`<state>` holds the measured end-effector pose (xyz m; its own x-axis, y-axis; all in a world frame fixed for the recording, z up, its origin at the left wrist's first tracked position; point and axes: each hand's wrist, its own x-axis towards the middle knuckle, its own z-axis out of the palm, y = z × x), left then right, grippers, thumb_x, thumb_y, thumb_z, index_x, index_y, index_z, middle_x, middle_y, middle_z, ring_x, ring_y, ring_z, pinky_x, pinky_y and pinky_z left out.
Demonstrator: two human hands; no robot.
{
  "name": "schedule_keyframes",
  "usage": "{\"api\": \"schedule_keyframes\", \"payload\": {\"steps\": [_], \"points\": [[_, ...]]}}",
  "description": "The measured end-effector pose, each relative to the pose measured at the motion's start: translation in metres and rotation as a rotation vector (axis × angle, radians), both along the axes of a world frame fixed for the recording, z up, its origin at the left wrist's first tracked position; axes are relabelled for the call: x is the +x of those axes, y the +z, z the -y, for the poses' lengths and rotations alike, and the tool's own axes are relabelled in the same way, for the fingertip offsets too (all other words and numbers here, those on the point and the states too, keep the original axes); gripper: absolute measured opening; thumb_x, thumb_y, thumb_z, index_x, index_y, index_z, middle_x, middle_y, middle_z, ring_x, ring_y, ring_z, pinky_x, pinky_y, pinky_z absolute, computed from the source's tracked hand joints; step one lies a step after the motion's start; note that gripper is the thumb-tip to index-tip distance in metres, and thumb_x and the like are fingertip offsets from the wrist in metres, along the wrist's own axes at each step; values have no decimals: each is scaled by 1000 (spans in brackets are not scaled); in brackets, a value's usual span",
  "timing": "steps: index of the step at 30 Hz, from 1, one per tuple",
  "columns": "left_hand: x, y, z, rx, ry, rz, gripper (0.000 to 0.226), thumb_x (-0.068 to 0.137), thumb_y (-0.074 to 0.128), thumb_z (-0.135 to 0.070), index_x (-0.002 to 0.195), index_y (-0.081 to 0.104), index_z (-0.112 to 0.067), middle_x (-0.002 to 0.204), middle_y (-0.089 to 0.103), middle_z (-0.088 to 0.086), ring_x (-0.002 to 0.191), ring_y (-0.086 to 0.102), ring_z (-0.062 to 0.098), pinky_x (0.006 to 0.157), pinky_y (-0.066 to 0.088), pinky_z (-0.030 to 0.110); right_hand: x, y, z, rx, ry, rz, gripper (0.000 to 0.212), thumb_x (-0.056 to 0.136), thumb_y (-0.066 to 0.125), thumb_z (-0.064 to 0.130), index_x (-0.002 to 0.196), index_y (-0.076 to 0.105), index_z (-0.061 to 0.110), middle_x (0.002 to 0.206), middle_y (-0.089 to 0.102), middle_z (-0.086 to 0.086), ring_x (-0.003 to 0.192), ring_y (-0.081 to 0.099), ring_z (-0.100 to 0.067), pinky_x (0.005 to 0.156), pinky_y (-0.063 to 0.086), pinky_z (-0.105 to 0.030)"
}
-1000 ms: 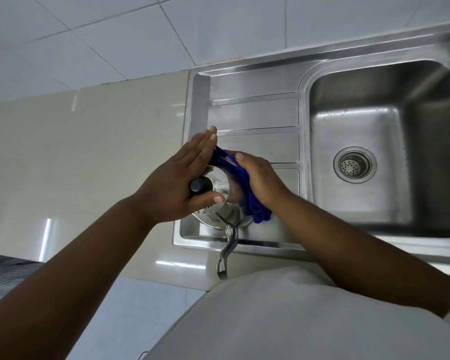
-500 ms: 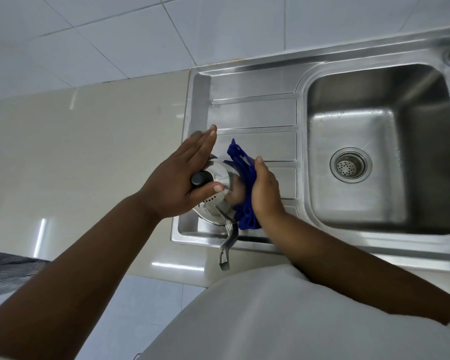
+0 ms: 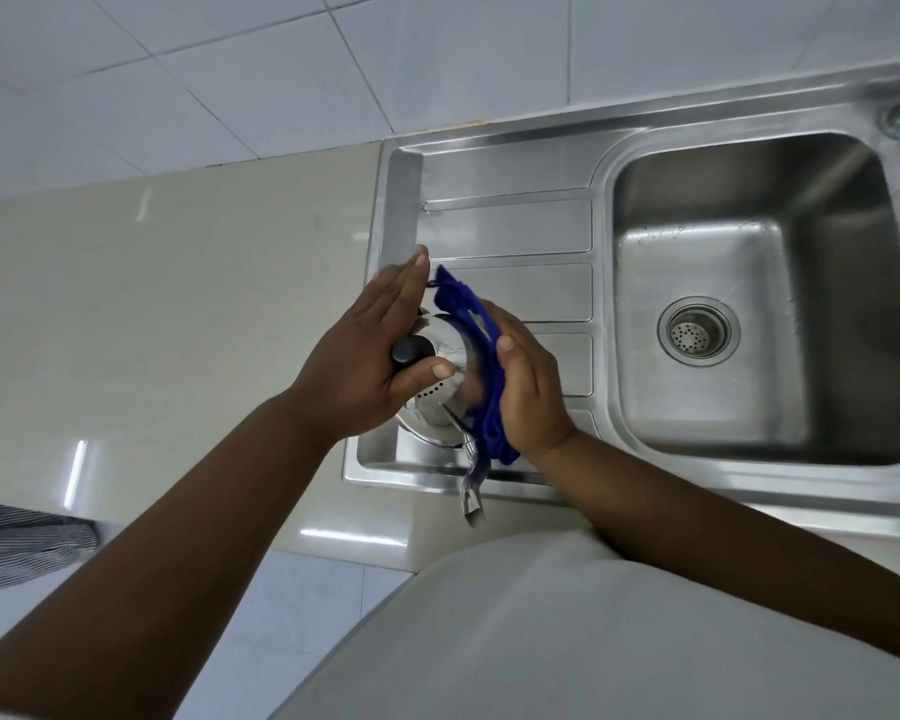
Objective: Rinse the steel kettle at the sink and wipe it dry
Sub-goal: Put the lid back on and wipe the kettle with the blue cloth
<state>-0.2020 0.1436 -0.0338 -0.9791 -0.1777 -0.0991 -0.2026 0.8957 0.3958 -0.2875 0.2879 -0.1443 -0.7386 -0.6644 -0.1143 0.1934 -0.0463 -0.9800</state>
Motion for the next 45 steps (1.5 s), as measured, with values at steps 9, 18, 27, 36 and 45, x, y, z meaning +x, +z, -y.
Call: {"api": "schedule_keyframes", "payload": {"steps": [9,18,27,36,45], "points": [[0,-1,-2,-11,30,-12,93,89,26,-74,154,13,-8,163,15,4,150,15,18,121,13,27,-8,1,1,131,-138,383,50,95,35,37,118,69,10,112,73,-16,106,67,-23,94,51,-39],[0,-3,-4,13,41,-47,98,87,22,-77,154,12,-7,158,30,9,147,26,22,120,16,25,1,70,19,25,0,24,52,98,29,40,127,67,20,123,71,-2,119,62,-20,107,43,-48],[0,-4,-7,0,57,-76,97,87,23,-76,153,14,-4,159,27,10,142,33,25,115,20,17,-19,10,-4,54,85,-8,41,104,39,29,135,61,12,131,67,-7,124,61,-18,109,46,-40],[1,-9,-8,13,110,-62,94,87,22,-78,154,12,-13,159,26,9,141,37,30,120,23,37,-25,25,9,265,-38,369,45,97,45,49,77,68,14,76,65,-6,75,59,-22,77,47,-39],[-7,-12,-36,19,329,-135,97,87,12,-77,150,28,-5,154,37,12,144,32,25,120,23,41,-25,87,21,312,106,-134,48,102,34,44,97,73,17,88,73,-2,89,67,-25,90,49,-48]]}}
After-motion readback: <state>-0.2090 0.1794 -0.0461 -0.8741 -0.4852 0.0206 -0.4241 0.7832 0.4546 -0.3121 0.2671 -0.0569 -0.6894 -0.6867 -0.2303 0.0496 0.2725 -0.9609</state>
